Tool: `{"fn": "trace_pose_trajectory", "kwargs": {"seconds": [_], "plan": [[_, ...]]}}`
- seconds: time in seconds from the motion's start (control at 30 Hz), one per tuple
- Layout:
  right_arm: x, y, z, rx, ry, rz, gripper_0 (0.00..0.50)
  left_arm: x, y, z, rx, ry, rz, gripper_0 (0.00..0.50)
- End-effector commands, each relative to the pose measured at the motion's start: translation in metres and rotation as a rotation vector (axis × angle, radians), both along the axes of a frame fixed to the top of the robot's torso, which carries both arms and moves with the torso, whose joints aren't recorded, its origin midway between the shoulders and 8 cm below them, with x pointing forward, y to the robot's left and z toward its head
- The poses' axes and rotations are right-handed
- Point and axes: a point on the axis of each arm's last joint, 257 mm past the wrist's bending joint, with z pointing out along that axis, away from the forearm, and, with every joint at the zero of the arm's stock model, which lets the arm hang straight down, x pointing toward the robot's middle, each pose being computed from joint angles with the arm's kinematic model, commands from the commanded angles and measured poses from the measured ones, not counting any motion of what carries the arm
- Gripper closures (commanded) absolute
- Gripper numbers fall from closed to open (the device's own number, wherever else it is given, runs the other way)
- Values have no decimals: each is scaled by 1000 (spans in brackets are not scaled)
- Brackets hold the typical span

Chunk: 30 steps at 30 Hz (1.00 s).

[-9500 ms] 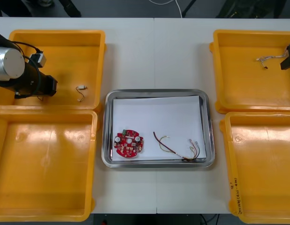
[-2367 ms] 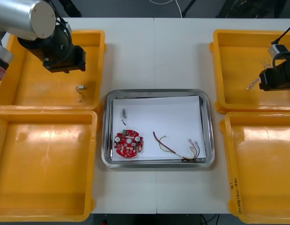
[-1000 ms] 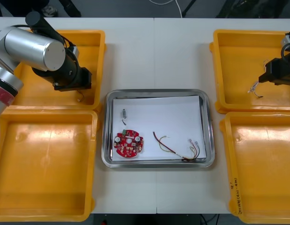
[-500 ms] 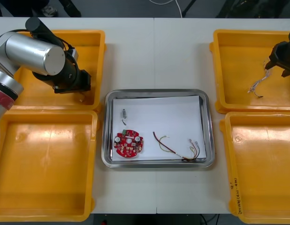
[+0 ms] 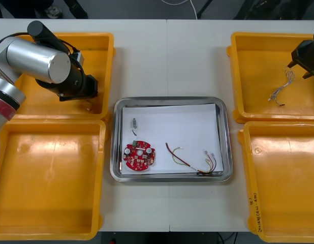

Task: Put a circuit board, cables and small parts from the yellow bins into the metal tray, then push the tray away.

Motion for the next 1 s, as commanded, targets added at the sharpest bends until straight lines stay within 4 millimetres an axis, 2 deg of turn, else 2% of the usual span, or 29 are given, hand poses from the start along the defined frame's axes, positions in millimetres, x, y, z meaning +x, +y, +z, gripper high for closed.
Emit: {"fn": "trace_pose_trajectory", "kwargs": {"seconds": [0.03,0.2,0.37,0.47,0.6,1.0], "plan": [[24,-2,31,38,-88,-70,0,-3,-8,-12,58,1,-92,496],[31,0,16,65,-95,-113,0,-3,-10,-11,50,1,-95,500],[33,6,9,98,-94,-148,0,-4,-12,-11,46,1,-98,500],[34,17,3,132,-85,-180,0,-3,-11,-11,44,0,-97,500],[33,22,-4,132,-73,-188,0,-3,-9,-8,37,1,-93,500],[24,13,-43,128,-42,-235,0,0,7,18,-10,-6,-58,500]]}}
